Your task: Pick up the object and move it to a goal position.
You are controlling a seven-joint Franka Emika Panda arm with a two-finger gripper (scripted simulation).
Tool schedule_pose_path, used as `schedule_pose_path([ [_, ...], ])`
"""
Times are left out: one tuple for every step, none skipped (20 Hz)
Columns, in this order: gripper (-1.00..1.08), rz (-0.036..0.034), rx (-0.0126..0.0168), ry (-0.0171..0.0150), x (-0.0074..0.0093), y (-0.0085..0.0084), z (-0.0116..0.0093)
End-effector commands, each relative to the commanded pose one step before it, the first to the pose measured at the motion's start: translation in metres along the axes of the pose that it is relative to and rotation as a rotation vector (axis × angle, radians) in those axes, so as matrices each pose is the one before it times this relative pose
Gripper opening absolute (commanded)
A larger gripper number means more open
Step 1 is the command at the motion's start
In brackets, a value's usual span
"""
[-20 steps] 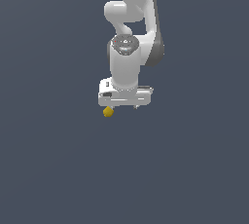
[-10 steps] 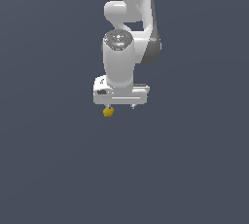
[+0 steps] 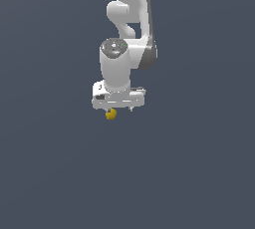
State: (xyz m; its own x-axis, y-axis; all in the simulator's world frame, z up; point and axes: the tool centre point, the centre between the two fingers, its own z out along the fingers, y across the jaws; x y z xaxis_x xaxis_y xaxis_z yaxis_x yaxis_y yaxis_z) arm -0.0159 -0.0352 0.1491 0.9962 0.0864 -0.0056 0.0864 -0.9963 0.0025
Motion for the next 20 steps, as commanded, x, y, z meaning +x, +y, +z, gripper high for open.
schedule_pose_path([
  [1.00, -0.02855, 0.00019, 0.00037, -0.00791, 0.00797, 0.01138],
  [1.00, -0.01355, 0.00011, 0.00039, -0.00386, 0.00337, 0.00511],
  [1.00, -0.01445, 0.00012, 0.00042, -0.00425, 0.00345, 0.00538],
  [1.00, -0.01514, 0.00013, 0.00045, -0.00462, 0.00347, 0.00556],
  [1.00, -0.01452, 0.00013, 0.00044, -0.00458, 0.00317, 0.00526],
  [1.00, -0.01366, 0.00013, 0.00042, -0.00442, 0.00283, 0.00488],
  [1.00, -0.01277, 0.00012, 0.00041, -0.00425, 0.00252, 0.00451],
  [1.00, -0.01189, 0.00012, 0.00038, -0.00404, 0.00223, 0.00414],
  [1.00, -0.01102, 0.00011, 0.00036, -0.00382, 0.00196, 0.00379],
  [1.00, -0.01014, 0.00010, 0.00034, -0.00357, 0.00171, 0.00345],
  [1.00, -0.00926, 0.00010, 0.00031, -0.00331, 0.00149, 0.00311],
  [1.00, -0.00838, 0.00009, 0.00029, -0.00303, 0.00129, 0.00279],
  [1.00, -0.00750, 0.00008, 0.00026, -0.00274, 0.00110, 0.00247],
  [1.00, -0.00662, 0.00007, 0.00023, -0.00244, 0.00093, 0.00216],
  [1.00, -0.00573, 0.00006, 0.00021, -0.00213, 0.00078, 0.00186],
  [1.00, -0.00485, 0.00005, 0.00018, -0.00182, 0.00063, 0.00157],
  [1.00, -0.00399, 0.00004, 0.00015, -0.00149, 0.00049, 0.00127],
  [1.00, -0.00309, 0.00003, 0.00011, -0.00117, 0.00038, 0.00099],
  [1.00, -0.00218, 0.00002, 0.00008, -0.00084, 0.00028, 0.00070],
  [1.00, -0.00138, 0.00002, 0.00005, -0.00049, 0.00013, 0.00042],
])
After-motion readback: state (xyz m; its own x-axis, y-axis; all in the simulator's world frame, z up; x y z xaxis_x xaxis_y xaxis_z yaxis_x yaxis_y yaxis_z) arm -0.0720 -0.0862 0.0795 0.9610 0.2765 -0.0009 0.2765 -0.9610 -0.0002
